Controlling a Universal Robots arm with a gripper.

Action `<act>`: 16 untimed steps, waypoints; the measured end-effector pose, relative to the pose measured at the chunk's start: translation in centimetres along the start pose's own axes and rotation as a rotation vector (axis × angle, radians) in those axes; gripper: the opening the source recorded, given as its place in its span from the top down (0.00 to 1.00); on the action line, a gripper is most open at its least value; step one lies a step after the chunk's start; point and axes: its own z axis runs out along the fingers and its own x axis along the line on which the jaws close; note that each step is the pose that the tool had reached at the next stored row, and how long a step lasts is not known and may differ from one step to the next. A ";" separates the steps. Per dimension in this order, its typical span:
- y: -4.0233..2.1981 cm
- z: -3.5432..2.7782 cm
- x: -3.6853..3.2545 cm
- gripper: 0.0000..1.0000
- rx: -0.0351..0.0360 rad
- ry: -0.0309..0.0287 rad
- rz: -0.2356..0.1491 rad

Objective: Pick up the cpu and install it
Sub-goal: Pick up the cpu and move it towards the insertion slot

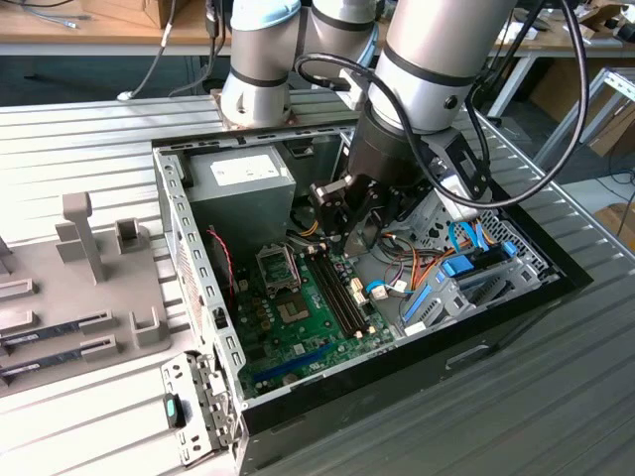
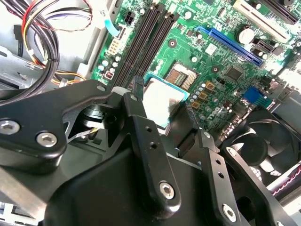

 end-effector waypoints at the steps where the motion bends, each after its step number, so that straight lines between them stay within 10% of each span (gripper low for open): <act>1: -0.02 0.08 0.00 0.53 0.0000 0.0000 0.000; 16: -0.25 1.09 -0.02 0.53 0.0000 0.0000 0.000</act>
